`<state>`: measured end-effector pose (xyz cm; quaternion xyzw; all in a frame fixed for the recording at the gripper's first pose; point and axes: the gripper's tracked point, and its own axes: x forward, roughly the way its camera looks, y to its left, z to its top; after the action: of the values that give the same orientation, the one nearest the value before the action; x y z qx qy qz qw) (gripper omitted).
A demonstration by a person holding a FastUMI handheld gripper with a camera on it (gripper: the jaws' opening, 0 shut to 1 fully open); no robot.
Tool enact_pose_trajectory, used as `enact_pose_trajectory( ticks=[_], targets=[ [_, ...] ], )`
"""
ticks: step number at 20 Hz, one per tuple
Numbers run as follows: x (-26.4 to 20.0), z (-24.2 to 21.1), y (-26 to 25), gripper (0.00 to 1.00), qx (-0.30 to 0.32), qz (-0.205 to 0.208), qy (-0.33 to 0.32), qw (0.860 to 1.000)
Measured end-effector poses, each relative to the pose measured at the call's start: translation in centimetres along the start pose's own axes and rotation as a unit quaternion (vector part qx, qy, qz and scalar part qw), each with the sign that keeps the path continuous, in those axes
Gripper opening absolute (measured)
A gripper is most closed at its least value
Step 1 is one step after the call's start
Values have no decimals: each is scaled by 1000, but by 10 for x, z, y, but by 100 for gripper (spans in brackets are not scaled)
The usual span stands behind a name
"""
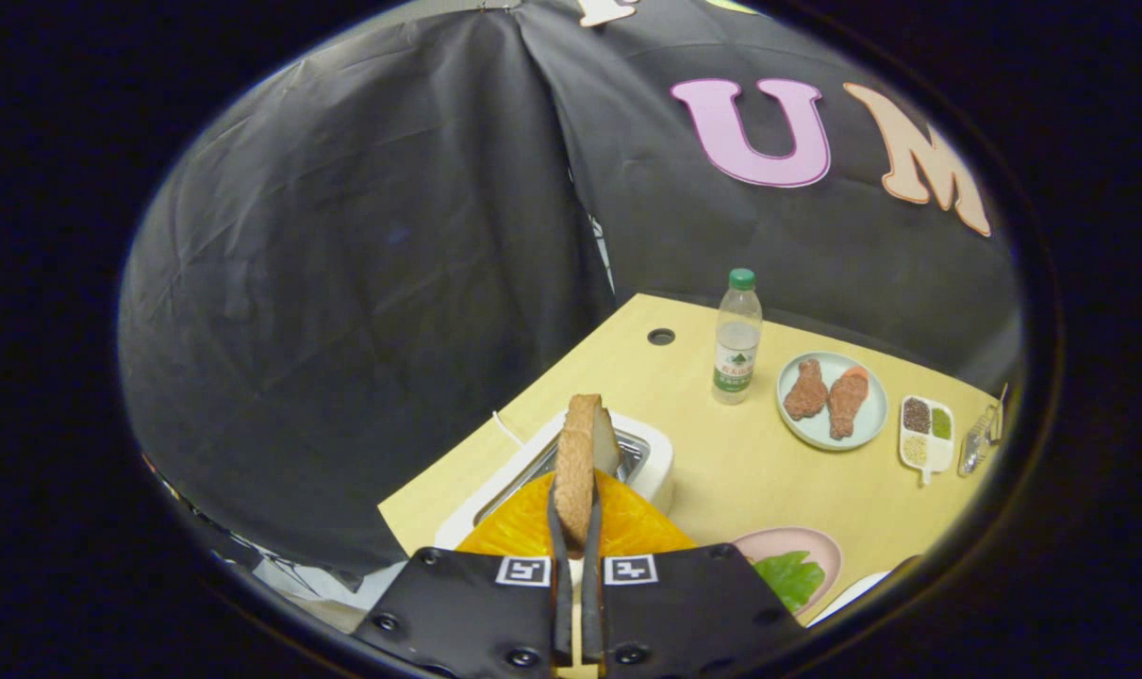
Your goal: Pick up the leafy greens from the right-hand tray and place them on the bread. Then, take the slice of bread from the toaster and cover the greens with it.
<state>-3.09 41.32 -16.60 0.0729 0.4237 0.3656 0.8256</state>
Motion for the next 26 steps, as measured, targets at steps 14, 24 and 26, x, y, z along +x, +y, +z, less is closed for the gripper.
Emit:
enact_pose_trajectory(
  ticks=[14, 24, 26],
  targets=[
    [-56, -3, -82, 6, 87, -40, -48, 994],
    [-59, -70, -142, 7, 136, -90, -21, 986],
    [-55, -79, -146, 7, 144, -90, -19, 985]
  ],
)
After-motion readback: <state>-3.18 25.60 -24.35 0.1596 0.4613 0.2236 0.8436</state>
